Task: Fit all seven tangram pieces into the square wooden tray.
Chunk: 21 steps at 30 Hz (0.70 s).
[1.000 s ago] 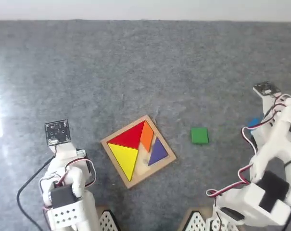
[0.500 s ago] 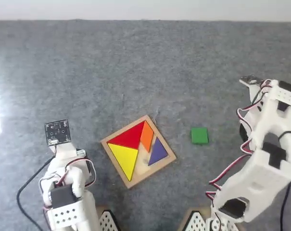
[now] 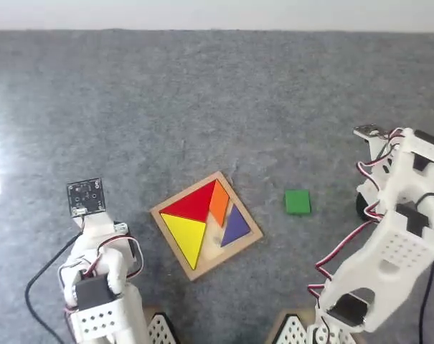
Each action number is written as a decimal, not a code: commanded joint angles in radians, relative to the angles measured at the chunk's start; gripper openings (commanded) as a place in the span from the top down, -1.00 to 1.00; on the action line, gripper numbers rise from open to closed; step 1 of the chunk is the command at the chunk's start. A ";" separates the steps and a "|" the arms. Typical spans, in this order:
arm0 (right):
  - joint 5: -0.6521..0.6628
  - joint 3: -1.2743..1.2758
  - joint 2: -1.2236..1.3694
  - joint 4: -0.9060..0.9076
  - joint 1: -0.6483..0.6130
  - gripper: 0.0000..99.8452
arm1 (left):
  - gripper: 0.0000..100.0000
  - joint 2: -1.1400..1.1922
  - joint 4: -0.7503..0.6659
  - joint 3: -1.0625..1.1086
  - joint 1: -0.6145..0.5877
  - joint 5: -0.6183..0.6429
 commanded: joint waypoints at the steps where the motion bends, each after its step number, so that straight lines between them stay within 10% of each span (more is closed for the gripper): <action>1: 0.008 -0.035 -0.021 -0.008 0.012 0.96 | 0.97 -0.017 0.008 -0.007 -0.003 -0.005; 21: 0.008 -0.066 -0.042 0.039 0.007 0.96 | 0.97 -0.017 0.008 -0.007 -0.003 -0.005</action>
